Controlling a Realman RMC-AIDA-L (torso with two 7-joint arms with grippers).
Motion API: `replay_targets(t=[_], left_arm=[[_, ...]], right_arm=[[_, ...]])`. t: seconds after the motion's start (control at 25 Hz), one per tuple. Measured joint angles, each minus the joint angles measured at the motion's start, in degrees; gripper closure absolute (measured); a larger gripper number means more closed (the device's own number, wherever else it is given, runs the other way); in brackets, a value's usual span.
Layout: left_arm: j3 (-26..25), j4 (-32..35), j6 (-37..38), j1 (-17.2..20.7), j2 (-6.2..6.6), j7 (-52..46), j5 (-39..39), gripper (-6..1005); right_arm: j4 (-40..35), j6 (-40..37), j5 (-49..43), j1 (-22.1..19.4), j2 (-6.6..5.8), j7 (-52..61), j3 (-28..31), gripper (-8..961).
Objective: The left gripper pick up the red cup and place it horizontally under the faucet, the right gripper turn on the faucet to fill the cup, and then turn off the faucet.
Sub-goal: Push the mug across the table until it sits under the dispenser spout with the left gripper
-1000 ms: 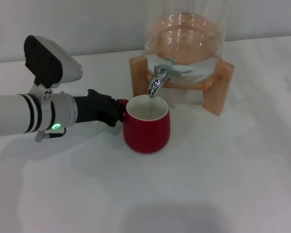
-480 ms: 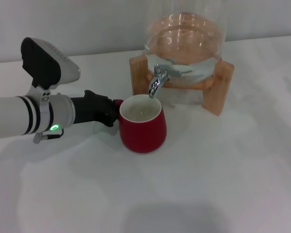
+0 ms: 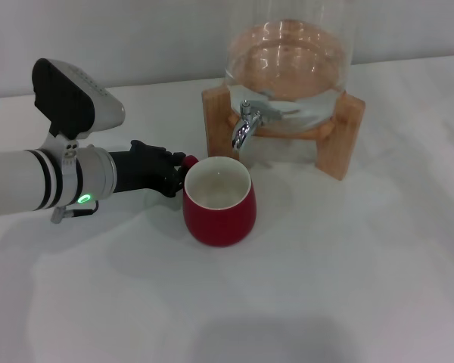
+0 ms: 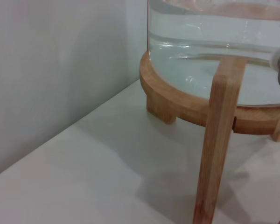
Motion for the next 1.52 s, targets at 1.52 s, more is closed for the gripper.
replay_targets(t=[1.52], left_arm=[[12.0,22.7,-1.0,20.1,0.14,-6.9,0.3,726]], right_arm=[[0.0,0.4,1.3,-0.8,-0.09,0.0,0.4,322]])
